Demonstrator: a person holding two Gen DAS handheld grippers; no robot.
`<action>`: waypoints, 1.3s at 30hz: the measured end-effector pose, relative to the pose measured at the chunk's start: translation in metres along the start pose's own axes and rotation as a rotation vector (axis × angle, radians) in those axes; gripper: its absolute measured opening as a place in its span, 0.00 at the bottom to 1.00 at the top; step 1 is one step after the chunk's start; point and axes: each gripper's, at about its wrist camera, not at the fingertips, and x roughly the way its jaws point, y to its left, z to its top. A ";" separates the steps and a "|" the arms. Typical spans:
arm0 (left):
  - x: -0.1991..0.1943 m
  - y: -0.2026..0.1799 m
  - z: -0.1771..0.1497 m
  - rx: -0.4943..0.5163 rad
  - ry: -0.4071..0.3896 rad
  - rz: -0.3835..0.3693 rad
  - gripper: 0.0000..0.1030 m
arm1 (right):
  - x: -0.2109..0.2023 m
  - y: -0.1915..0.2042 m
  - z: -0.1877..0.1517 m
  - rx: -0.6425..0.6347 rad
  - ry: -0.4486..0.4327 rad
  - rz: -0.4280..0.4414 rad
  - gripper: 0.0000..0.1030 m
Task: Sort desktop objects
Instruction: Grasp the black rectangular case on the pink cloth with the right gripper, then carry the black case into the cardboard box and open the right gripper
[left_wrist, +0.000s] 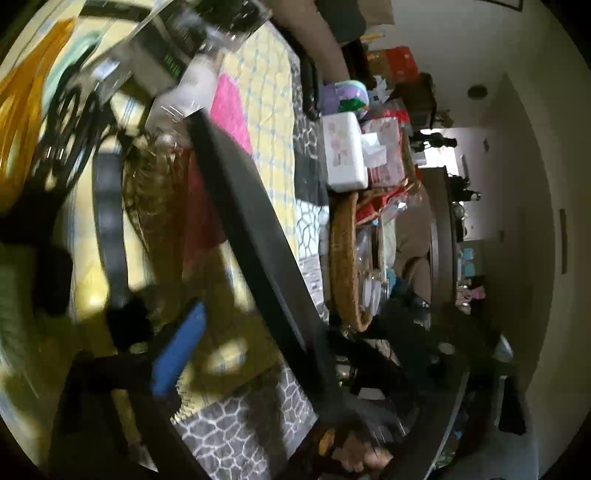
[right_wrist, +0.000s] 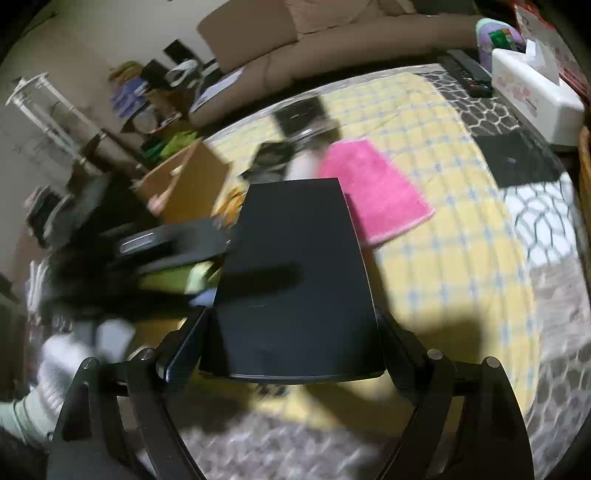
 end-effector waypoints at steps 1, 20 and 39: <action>0.000 -0.001 -0.005 0.007 0.007 -0.001 0.55 | -0.007 0.012 -0.010 -0.013 0.001 0.000 0.86; -0.228 -0.014 -0.003 0.246 -0.201 0.133 0.16 | 0.045 0.239 0.003 -0.276 -0.027 0.015 0.86; -0.293 0.112 0.132 0.180 -0.118 0.493 0.23 | 0.271 0.299 0.085 0.045 0.080 0.194 0.86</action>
